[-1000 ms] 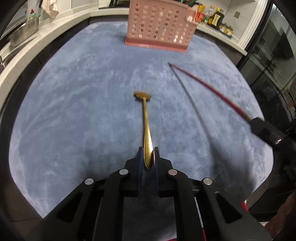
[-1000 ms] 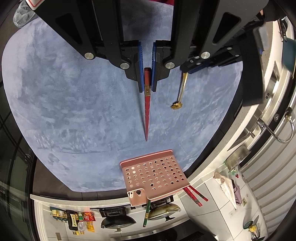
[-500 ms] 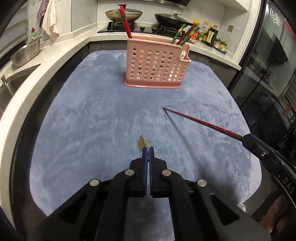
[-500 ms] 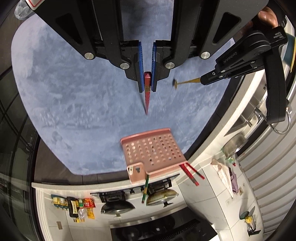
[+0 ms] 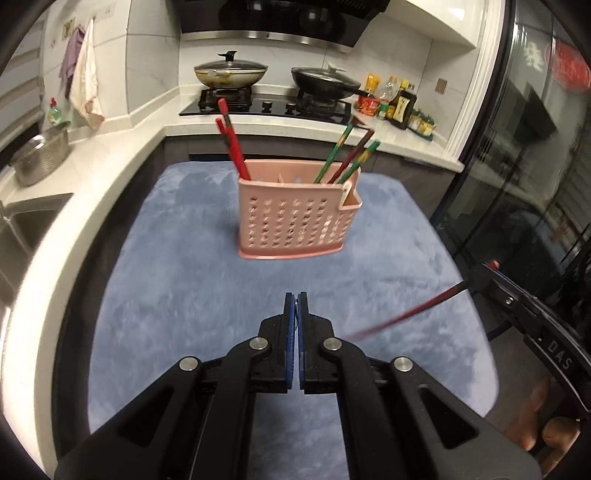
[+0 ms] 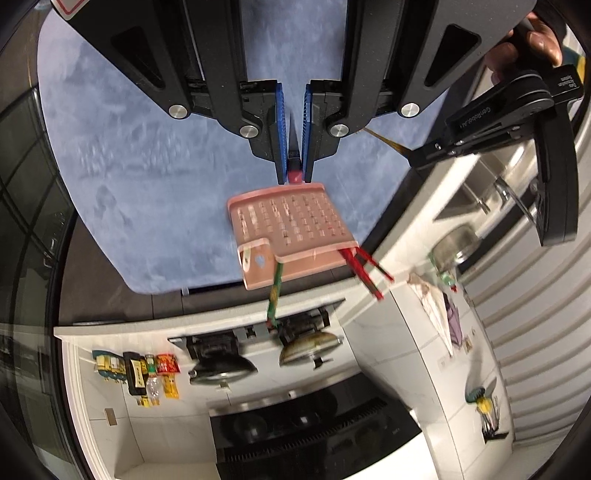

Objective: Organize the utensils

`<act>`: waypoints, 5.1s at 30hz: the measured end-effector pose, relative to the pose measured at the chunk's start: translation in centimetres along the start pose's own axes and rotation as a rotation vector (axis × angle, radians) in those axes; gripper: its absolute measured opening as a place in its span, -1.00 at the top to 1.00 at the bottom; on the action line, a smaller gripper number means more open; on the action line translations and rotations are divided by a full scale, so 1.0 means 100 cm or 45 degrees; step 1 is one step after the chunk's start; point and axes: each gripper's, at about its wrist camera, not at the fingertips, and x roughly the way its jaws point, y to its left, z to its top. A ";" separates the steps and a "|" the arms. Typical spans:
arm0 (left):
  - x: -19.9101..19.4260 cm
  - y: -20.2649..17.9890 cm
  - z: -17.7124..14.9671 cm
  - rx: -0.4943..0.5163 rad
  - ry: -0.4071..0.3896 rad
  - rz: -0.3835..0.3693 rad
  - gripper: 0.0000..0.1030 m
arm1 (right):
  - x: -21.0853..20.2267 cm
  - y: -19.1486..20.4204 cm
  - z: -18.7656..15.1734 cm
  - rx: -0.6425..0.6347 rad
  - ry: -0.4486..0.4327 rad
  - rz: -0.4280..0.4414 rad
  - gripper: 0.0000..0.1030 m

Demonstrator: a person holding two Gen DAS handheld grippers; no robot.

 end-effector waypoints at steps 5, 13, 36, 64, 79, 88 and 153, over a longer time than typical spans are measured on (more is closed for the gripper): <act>0.001 0.007 0.033 -0.035 -0.005 -0.053 0.99 | 0.005 0.002 0.035 0.002 -0.070 0.026 0.86; 0.000 0.008 0.093 0.004 -0.103 -0.019 0.99 | 0.015 0.015 0.096 -0.028 -0.211 0.050 0.86; 0.089 0.037 0.152 -0.080 -0.034 0.058 0.98 | 0.131 0.015 0.181 -0.056 -0.221 -0.049 0.86; 0.071 0.033 0.127 -0.034 -0.088 0.258 0.52 | 0.119 0.024 0.141 -0.131 -0.122 -0.075 0.49; 0.048 0.027 0.086 -0.018 -0.076 0.316 0.45 | 0.096 0.031 0.075 -0.178 0.028 -0.092 0.49; 0.041 0.025 0.060 -0.018 -0.061 0.329 0.37 | 0.080 0.036 0.049 -0.187 0.057 -0.132 0.46; 0.052 0.035 -0.013 -0.066 0.014 0.491 -0.85 | 0.071 -0.001 -0.014 -0.134 0.142 -0.311 -0.87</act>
